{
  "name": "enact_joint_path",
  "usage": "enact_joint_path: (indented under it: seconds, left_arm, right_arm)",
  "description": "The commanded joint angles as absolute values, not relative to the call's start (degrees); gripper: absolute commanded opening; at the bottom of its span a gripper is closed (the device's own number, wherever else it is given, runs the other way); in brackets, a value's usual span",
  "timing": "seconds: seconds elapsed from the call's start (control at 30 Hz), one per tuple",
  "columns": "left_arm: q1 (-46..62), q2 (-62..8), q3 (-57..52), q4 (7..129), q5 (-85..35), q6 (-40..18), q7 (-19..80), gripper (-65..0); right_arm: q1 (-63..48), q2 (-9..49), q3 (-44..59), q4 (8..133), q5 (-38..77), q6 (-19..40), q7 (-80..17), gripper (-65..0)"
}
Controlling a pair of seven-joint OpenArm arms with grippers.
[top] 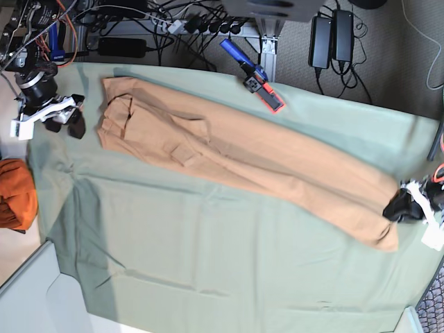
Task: Fold the T-shirt properly
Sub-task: 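Release the right gripper and drag the strip with the left gripper, then grasp the hem end with the left gripper and fold it toward the collar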
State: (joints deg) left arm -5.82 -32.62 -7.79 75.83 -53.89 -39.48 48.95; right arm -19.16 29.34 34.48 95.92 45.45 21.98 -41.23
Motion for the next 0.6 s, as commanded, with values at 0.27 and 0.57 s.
enact_joint_path:
  seconds: [0.27, 0.57]
  left_arm:
    - [-19.1, -35.7, -8.3, 64.1, -51.4, -40.0, 43.9, -65.0]
    - [-21.9, -37.1, -8.1, 63.0, -53.6, -40.0, 46.9, -65.0]
  right_arm:
    - [-18.8, 30.5, 36.9, 97.0, 46.3, 27.3, -39.9, -23.2]
    - [-18.8, 30.4, 36.9, 97.0, 46.3, 27.3, -40.4, -23.2]
